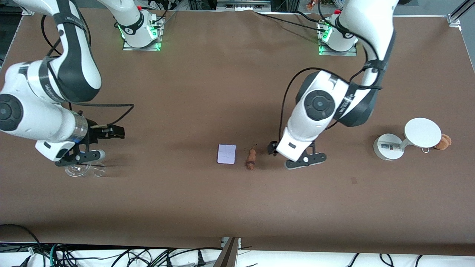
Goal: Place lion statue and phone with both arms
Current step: 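Move the right gripper to the phone while the left gripper reaches the lion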
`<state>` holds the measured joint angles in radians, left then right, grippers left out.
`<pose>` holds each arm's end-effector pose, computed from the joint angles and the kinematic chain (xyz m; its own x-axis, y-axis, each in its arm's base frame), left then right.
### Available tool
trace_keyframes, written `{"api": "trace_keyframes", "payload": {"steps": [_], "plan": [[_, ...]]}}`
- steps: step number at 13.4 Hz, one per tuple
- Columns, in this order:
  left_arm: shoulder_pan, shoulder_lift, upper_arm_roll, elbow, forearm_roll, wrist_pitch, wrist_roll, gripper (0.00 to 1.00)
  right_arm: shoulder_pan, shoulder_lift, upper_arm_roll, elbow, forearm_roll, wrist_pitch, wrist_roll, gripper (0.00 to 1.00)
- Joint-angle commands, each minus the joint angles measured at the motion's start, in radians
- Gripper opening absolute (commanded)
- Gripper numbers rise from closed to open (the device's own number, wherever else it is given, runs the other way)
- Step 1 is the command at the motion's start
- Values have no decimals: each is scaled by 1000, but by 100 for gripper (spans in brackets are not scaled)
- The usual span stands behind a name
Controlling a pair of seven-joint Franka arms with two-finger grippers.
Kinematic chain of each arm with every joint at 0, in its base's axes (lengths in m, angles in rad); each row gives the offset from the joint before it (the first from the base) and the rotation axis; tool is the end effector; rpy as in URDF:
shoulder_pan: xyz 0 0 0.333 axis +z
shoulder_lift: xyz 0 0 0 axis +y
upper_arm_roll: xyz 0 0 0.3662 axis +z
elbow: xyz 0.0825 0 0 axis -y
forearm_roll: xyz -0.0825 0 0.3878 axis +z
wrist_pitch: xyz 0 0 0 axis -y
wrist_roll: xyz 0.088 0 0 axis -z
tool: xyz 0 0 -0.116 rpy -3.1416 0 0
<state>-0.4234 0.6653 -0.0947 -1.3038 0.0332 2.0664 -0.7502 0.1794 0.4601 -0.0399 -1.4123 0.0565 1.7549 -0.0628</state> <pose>0.6871 -0.3675 0.3904 0.9692 0.2404 0.0541 0.2352 -0.9679 0.0884 0.6967 0.1087 0.4628 0.9747 0.1918 -0.1145 0.1880 -0.9812 -0.0435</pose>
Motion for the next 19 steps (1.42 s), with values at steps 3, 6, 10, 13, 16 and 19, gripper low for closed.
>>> {"api": "trace_keyframes", "payload": {"steps": [3,6,10,13,16,19], "plan": [[-74,152,27,84,-3,182,-63,100,57,75,0,15,16,84,118,100],[-159,187,90,84,88,207,-78,100,86,106,0,15,20,147,204,100],[-201,237,128,113,83,250,-104,100,107,129,0,13,22,159,228,100],[-219,287,130,159,86,261,-117,100,132,138,0,9,22,189,262,100],[-213,310,130,164,85,296,-118,100,146,153,0,10,22,213,274,100],[-215,321,130,164,85,304,-120,100,161,167,0,10,22,236,287,100]]}}
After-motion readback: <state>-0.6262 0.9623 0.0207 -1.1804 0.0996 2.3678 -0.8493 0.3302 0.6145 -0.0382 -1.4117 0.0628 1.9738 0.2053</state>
